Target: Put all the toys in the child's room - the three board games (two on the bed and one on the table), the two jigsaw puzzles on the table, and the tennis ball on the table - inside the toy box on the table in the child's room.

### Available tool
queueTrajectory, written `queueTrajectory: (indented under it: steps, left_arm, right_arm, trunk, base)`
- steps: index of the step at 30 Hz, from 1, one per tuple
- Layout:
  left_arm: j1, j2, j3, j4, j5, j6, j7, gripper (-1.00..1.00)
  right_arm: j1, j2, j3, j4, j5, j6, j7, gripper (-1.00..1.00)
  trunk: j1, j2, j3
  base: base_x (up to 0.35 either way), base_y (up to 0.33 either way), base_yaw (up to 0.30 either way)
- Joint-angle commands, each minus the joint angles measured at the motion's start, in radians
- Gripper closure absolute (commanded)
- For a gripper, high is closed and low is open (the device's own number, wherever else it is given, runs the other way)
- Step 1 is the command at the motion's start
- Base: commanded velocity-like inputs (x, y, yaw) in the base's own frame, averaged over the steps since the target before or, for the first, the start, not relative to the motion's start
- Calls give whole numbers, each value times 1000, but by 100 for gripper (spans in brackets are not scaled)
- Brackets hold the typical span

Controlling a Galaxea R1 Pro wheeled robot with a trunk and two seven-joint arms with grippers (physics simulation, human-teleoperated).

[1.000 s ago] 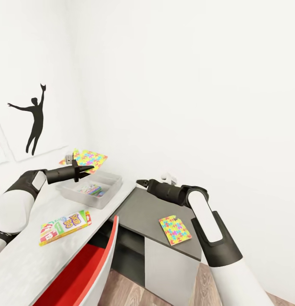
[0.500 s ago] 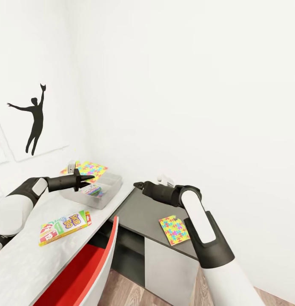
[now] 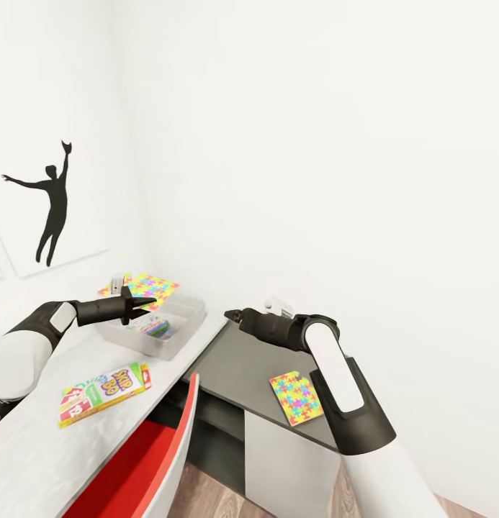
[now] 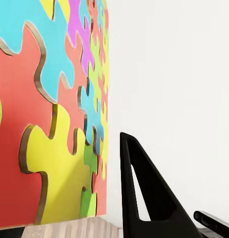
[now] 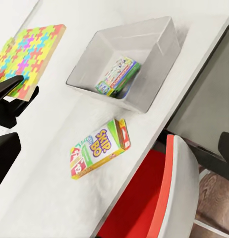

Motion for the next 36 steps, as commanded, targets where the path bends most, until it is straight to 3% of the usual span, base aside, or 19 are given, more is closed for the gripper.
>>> queueTrajectory:
  steps: [1,36]
  left_arm:
    - [0,0,6,0,-10,4,-7,100]
    - [21,0,6,-2,-10,2,8,100]
  right_arm:
    - [-1,0,0,-1,-10,1,-10,-100]
    - [-1,0,1,-1,-10,2,-10,-100]
  trunk:
    - [1,-1,0]
    - [1,-1,0]
  base:
    - [65,0,0]
    - [82,30,0]
